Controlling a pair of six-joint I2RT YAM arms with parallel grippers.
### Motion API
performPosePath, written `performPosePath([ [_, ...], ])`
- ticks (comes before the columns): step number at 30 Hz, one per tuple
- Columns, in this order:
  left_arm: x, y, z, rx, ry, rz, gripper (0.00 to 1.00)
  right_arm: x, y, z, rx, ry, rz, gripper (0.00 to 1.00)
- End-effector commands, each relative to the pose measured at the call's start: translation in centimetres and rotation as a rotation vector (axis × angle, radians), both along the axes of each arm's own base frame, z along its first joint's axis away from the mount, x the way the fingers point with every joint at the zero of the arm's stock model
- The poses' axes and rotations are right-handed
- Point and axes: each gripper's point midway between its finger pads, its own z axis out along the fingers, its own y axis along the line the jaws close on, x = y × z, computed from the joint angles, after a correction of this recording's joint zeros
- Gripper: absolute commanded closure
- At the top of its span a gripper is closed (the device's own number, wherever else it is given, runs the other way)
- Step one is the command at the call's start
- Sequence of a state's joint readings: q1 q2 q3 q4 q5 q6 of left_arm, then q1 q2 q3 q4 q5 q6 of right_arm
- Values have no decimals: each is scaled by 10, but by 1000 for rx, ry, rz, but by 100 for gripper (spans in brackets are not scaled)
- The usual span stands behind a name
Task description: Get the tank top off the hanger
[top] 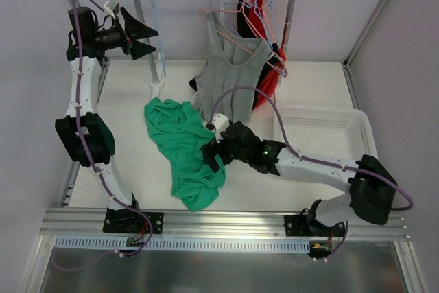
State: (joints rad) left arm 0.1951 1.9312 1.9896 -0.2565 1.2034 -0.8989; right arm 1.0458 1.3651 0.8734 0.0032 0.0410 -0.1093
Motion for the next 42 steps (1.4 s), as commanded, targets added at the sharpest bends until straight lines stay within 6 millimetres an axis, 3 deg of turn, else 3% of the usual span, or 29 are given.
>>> performPosePath([
  [1,-35,18,58,64,-181,99,1,27,42,15,2,-86,52,1],
  [3,-41,26,55,71,-174,131,1,45,62,7,-40,-85,33,1],
  [4,-54,31,66,82,-202,156,1,47,63,-3,-89,-65,29,1],
  [5,-57,34,56,89,-187,175,1,53,67,-7,-111,-58,16,0],
  [6,-72,34,67,102,-220,195,1,64,79,-11,-127,-56,-5,0],
  [7,-77,42,64,110,-217,227,1,64,77,-21,-169,-26,-16,1],
  [8,-78,49,45,127,-184,281,1,68,77,-27,-189,-4,-64,1],
  [9,-97,51,56,154,-228,335,1,74,83,-20,-186,-7,-106,1],
  [10,-102,63,49,182,-228,401,1,68,82,-39,-242,18,-123,1],
  [11,-101,75,27,205,-182,487,1,64,83,-46,-257,27,-130,1],
  [12,-115,75,35,228,-219,524,1,65,83,-49,-272,20,-174,1],
  [14,-123,77,19,258,-206,555,1,52,85,-67,-334,32,-176,1],
  [15,-133,73,23,265,-228,563,1,47,87,-75,-349,45,-175,0],
  [17,-142,71,6,279,-208,572,1,41,89,-100,-398,71,-159,1],
  [18,-152,69,10,294,-237,595,1,40,89,-107,-411,80,-155,0],
  [19,-156,69,-5,309,-223,598,1,39,88,-115,-416,99,-174,1],
  [21,-175,66,-3,342,-268,637,1,36,84,-128,-444,111,-178,12],
  [22,-180,67,-18,366,-261,647,1,35,83,-130,-446,114,-180,20],
  [23,-188,67,-22,383,-272,666,1,35,81,-130,-447,111,-182,34],
  [24,-202,65,-17,409,-320,702,1,35,82,-127,-436,105,-183,61],
  [26,-210,60,-32,457,-329,665,1,35,82,-119,-424,87,-164,91],
  [27,-214,57,-44,472,-296,637,1,36,86,-101,-382,68,-164,100],
  [29,-214,59,-73,514,-255,623,1,34,89,-77,-332,35,-124,100],
  [32,-216,69,-113,590,-185,659,1,31,93,-9,-203,-28,-68,100],
  [33,-217,73,-122,612,-169,672,1,29,90,30,-131,-66,-59,100],
  [34,-219,76,-136,634,-126,674,1,28,88,49,-102,-91,-49,100],
  [36,-223,83,-138,671,-94,712,1,32,71,82,-96,-163,-62,100],
  [37,-224,86,-136,687,-94,729,1,33,62,117,-48,-210,-75,100],
  [42,-225,91,-137,701,-75,755,1,35,15,207,3,-358,-124,100],
])
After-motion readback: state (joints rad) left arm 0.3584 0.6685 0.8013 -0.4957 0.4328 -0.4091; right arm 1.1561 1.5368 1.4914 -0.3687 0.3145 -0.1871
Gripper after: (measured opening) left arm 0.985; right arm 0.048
